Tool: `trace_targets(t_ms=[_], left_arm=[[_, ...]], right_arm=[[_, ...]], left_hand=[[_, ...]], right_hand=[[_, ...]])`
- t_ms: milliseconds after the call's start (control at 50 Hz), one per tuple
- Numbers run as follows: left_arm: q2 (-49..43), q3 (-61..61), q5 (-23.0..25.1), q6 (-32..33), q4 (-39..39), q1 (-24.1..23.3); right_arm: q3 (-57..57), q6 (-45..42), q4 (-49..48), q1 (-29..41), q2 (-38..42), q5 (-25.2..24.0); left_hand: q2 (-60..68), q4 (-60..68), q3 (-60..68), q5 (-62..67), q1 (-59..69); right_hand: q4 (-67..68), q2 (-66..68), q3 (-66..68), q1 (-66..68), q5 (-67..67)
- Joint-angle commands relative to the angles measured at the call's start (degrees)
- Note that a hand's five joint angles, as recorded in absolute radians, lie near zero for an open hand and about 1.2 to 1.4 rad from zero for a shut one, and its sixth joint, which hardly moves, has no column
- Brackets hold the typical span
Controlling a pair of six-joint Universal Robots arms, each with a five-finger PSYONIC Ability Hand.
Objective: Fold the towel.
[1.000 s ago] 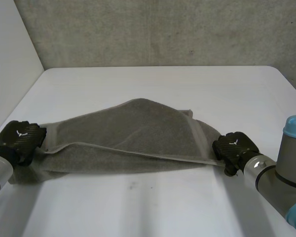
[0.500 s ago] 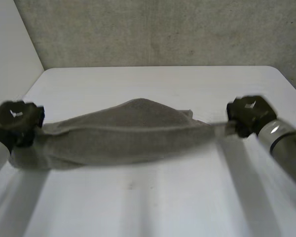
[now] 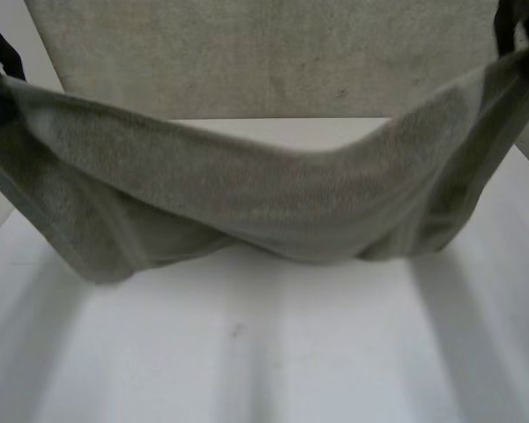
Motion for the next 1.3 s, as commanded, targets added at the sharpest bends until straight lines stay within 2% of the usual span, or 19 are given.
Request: trace_targets(t_ms=[20, 100, 120, 180, 220, 280, 320, 340, 380, 420, 480, 540, 700, 800, 820, 860, 1020, 1140, 1300], left_arm=[[-9.8, -5.2, 0.2, 0.1, 0.9, -1.6], [-21.4, -2.4, -1.7, 0.1, 2.7, -4.7], [-21.5, -2.4, -1.7, 0.1, 2.7, -4.7], [-28.0, 3.2, -4.7, 0.4, 4.1, -5.7], [-30.8, 7.0, -5.6, 0.6, 4.5, -6.0], [-34.7, 16.3, -5.8, 1.0, 4.8, -6.6], [-36.2, 26.7, -5.9, 0.7, 6.7, -7.8], [-36.3, 26.8, -5.9, 0.7, 6.7, -7.8], [-36.5, 31.7, -5.9, 0.4, 9.1, -8.6], [-36.5, 39.0, -6.0, 0.3, 15.3, -9.9], [-36.0, 41.4, -6.2, 0.1, 20.7, -10.5], [-35.5, 41.2, -6.3, -0.1, 22.4, -11.0], [-34.4, 28.5, -5.9, -3.5, 23.0, -11.3], [-33.4, 9.8, -5.4, -3.3, 24.7, -10.7], [-33.4, 9.7, -5.4, -3.3, 24.7, -10.7], [-33.6, 1.1, -3.4, -3.3, 28.1, -10.4], [-33.9, -16.9, 1.0, -1.7, 38.0, -10.3], [-31.0, -23.0, 1.2, 1.6, 38.3, -9.4], [-20.1, -31.0, 1.2, 4.3, 36.9, -6.9]], right_arm=[[5.6, -2.9, -0.4, 0.6, 7.9, 0.7], [4.3, -4.2, -1.1, 0.6, 15.4, 1.2], [4.3, -4.2, -1.1, 0.6, 15.4, 1.2], [-0.1, -3.5, -4.4, 0.8, 20.3, 2.7], [-4.0, -1.8, -10.9, 1.2, 23.0, 5.3], [-6.0, -0.4, -15.5, 1.2, 23.4, 6.3], [-9.4, 2.7, -26.2, 1.1, 23.1, 7.1], [-9.4, 2.7, -26.3, 1.1, 23.1, 7.1], [-10.2, 4.3, -37.4, 1.1, 21.1, 7.6], [-10.1, 4.4, -41.7, 0.9, 19.6, 7.7], [-8.7, 4.5, -45.5, 1.0, 17.8, 7.2], [-6.4, 4.5, -44.3, 1.0, 17.2, 6.7], [2.7, 4.1, -35.3, 0.2, 17.5, 1.8], [9.3, 3.5, -31.6, -2.2, 18.1, -0.7], [9.3, 3.5, -31.5, -2.2, 18.1, -0.7], [14.5, 1.9, -30.5, -4.1, 19.3, -2.0], [25.9, -4.7, -28.8, -6.8, 22.2, -2.1], [31.1, -6.8, -25.7, -8.3, 20.5, -2.4], [37.9, -7.2, -22.3, -10.7, 12.4, -3.6]], left_hand=[[10.5, 10.2, 10.5, 11.8, 13.2], [10.5, 10.2, 10.5, 11.8, 13.2], [10.5, 10.2, 10.5, 11.8, 13.2], [10.5, 10.2, 10.5, 11.8, 13.2], [10.5, 10.2, 10.5, 11.8, 13.2], [10.5, 10.2, 10.5, 11.8, 13.2], [10.5, 10.2, 10.5, 11.8, 13.2], [10.5, 10.2, 10.5, 11.8, 13.2], [10.5, 10.2, 10.5, 11.8, 13.2], [10.5, 10.2, 10.5, 11.8, 13.2], [10.5, 10.2, 10.5, 11.8, 13.2], [10.5, 10.2, 10.5, 11.8, 13.2], [10.5, 10.2, 10.5, 11.8, 13.2], [10.5, 10.2, 10.5, 11.8, 13.2], [10.5, 10.2, 10.5, 11.8, 13.2], [10.5, 10.2, 10.5, 11.8, 13.2], [10.5, 10.2, 10.5, 11.8, 13.2], [10.5, 10.2, 10.5, 11.8, 13.2], [10.5, 10.2, 10.5, 11.8, 13.2]], right_hand=[[11.5, 11.8, 11.8, 1.2, 12.8], [11.5, 11.8, 11.8, 1.2, 12.8], [11.5, 11.8, 11.8, 1.2, 12.8], [11.5, 11.8, 11.8, 1.2, 12.8], [11.5, 11.8, 11.8, 1.2, 12.8], [11.5, 11.8, 11.8, 1.2, 12.8], [11.5, 11.8, 11.8, 1.2, 12.8], [11.5, 11.8, 11.8, 1.2, 12.8], [11.5, 11.8, 11.8, 1.2, 12.8], [11.5, 11.8, 11.8, 1.2, 12.8], [11.5, 11.8, 11.8, 1.2, 12.8], [11.5, 11.8, 11.8, 1.2, 12.8], [11.5, 11.8, 11.8, 1.2, 12.8], [11.5, 11.8, 11.8, 1.2, 12.8], [11.5, 11.8, 11.8, 1.2, 12.8], [11.5, 11.8, 11.8, 1.2, 12.8], [11.5, 11.8, 11.8, 1.2, 12.8], [11.5, 11.8, 11.8, 1.2, 12.8], [11.5, 11.8, 11.8, 1.2, 12.8]])
